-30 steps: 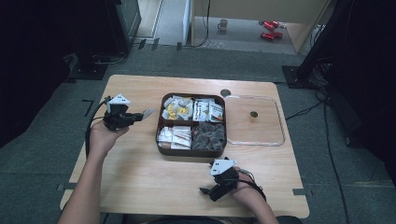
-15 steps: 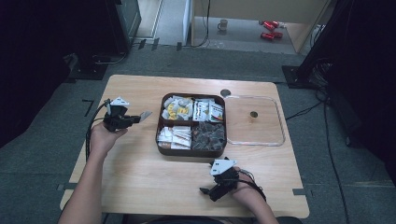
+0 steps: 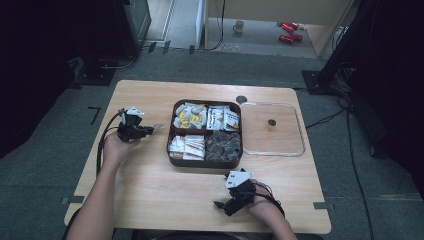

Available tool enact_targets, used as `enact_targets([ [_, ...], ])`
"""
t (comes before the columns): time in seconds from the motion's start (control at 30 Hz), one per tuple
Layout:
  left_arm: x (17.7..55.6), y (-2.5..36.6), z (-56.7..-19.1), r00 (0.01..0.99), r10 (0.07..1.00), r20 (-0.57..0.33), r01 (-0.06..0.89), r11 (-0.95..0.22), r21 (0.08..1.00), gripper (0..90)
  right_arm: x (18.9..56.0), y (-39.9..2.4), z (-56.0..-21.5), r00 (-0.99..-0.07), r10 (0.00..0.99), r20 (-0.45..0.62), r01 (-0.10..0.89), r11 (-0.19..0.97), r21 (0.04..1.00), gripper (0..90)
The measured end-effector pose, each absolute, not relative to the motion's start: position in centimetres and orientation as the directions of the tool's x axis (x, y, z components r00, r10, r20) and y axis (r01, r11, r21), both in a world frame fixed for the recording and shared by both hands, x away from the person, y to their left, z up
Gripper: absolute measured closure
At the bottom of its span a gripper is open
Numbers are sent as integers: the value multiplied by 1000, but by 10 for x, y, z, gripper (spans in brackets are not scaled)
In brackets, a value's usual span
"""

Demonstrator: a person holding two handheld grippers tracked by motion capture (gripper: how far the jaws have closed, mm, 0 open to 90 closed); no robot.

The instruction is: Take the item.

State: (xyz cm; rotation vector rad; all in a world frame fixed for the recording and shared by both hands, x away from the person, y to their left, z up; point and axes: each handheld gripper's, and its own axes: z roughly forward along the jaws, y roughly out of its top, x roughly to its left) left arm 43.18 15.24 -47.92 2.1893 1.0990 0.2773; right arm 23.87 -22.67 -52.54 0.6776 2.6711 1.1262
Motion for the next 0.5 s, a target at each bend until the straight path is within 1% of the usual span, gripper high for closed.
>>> enact_targets([
  [0.27, 433, 140, -488, 651, 754, -87, 628, -471, 619, 834, 238, -227, -525, -882, 471, 25, 347, 612, 711, 0],
  [0.5, 435, 137, -494, 658, 745, -109, 640, -477, 602, 790, 237, -227, -525, -881, 472, 26, 348, 611, 711, 0],
])
